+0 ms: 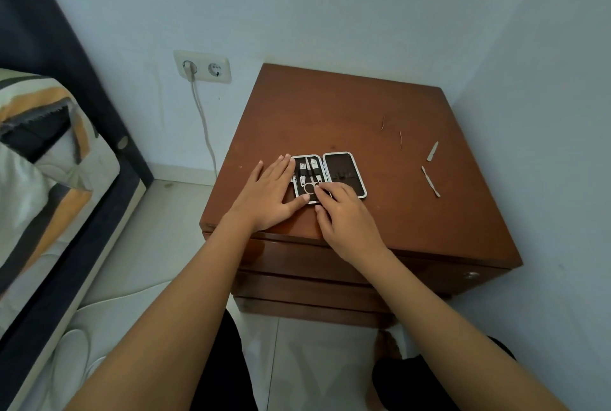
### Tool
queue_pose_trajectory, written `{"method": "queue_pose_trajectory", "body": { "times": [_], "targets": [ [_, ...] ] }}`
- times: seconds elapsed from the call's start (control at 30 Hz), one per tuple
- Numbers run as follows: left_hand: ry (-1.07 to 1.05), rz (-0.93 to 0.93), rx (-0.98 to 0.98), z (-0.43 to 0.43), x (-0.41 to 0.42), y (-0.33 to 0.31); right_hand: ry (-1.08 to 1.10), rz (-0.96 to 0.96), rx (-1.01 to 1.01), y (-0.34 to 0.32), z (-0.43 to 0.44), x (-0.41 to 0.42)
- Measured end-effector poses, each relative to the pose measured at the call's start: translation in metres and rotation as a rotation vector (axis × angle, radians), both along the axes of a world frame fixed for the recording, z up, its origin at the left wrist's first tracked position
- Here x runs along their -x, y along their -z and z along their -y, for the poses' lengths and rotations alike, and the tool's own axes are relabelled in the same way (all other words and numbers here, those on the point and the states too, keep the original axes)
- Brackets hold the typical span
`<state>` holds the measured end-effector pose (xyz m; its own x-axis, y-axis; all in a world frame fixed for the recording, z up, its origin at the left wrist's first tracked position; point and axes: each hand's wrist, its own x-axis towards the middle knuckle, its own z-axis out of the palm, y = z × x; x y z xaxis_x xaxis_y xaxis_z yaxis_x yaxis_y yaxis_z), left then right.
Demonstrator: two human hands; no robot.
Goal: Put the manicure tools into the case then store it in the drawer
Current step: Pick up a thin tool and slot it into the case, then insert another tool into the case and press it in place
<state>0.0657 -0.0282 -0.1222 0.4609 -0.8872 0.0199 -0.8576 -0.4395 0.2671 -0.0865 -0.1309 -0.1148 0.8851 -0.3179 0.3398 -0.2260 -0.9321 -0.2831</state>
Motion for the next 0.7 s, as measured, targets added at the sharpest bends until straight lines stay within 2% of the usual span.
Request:
{"method": "queue_pose_trajectory", "body": {
  "times": [0.07, 0.13, 0.2, 0.3, 0.47, 0.57, 0.63, 0.7],
  "targets": [
    [0.001, 0.000, -0.006, 0.001, 0.000, 0.000, -0.023, 0.024, -0.185, -0.001, 0.008, 0.000],
    [0.003, -0.001, -0.005, 0.001, -0.001, 0.001, 0.019, 0.149, -0.408, -0.007, 0.020, 0.001],
    [0.006, 0.001, 0.002, 0.001, -0.002, 0.001, 0.141, 0.272, -0.463, -0.015, 0.045, -0.004],
    [0.007, 0.008, 0.007, 0.001, -0.002, 0.002, 0.291, 0.211, -0.427, -0.024, 0.098, -0.024],
    [-0.027, 0.025, 0.053, 0.002, -0.001, 0.002, 0.425, -0.051, -0.390, -0.025, 0.180, -0.070],
    [-0.052, 0.030, 0.071, 0.003, 0.000, 0.000, 0.486, -0.191, -0.294, -0.023, 0.199, -0.090],
    [-0.059, 0.028, 0.079, 0.004, 0.000, 0.000, 0.521, -0.216, -0.215, -0.022, 0.201, -0.099],
    [-0.059, 0.024, 0.079, 0.004, 0.000, 0.000, 0.534, -0.161, -0.170, -0.021, 0.195, -0.103]
  ]
}}
